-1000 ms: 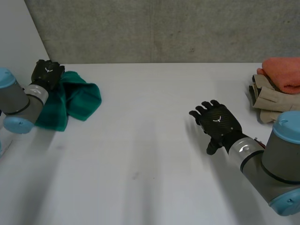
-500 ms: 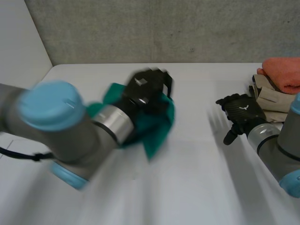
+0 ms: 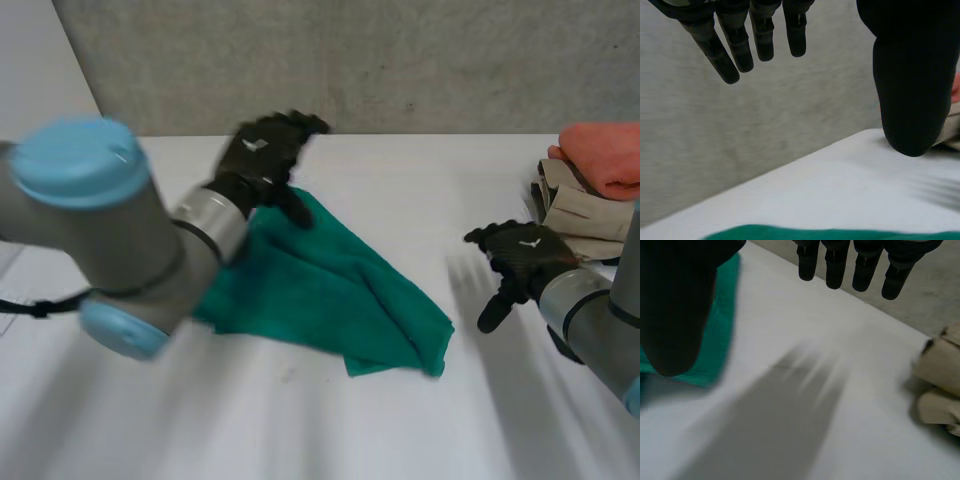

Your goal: Fold the laundry.

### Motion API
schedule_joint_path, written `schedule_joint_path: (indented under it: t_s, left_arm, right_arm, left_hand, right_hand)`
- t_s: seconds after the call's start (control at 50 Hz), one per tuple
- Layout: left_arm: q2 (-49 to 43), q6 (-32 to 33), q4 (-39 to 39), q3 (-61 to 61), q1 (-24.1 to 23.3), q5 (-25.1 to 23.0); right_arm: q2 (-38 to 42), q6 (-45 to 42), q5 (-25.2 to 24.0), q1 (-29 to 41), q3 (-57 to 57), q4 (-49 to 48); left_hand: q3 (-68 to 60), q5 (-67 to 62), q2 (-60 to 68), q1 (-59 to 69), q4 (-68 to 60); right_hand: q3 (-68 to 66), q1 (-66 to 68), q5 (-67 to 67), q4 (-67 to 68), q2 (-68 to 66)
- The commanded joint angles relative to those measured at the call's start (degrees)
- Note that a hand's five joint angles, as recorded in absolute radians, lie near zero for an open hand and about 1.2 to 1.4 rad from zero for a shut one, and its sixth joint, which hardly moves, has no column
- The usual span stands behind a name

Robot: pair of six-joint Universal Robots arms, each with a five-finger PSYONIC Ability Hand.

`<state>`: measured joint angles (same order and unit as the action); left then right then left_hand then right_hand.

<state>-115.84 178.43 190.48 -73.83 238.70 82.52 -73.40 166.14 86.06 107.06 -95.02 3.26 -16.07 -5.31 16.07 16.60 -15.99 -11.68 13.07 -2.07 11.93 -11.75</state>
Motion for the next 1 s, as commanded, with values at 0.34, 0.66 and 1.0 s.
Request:
schedule_joint_path:
  t_s: [0.34, 0.66, 1.0]
  left_arm:
    - [-16.2, 19.3, -23.1, 10.4, 10.0, 1.7]
    - [-5.3, 14.6, -22.0, -0.3, 8.6, 10.6]
    - [-2.5, 16.6, -21.0, -4.7, 13.2, 9.4]
  right_arm:
    - [11.0, -4.4, 4.9, 14.1, -0.3, -6.2]
    - [-0.3, -2.8, 2.5, 17.7, -4.6, -4.7]
    - [1.3, 15.6, -1.8, 23.6, 7.0, 13.3]
  left_hand:
    - [-5.6, -6.3, 5.6, 5.0, -5.7]
    - [-8.8, -9.5, 8.8, 8.2, -8.9]
    - [-5.6, -6.3, 5.6, 5.1, -5.7]
  right_hand:
    - [-10.9, 9.5, -10.5, 10.6, -10.8]
    - [-68.3, 66.9, -67.9, 68.1, -68.2]
    - [-6.2, 4.8, -5.8, 6.0, -6.2]
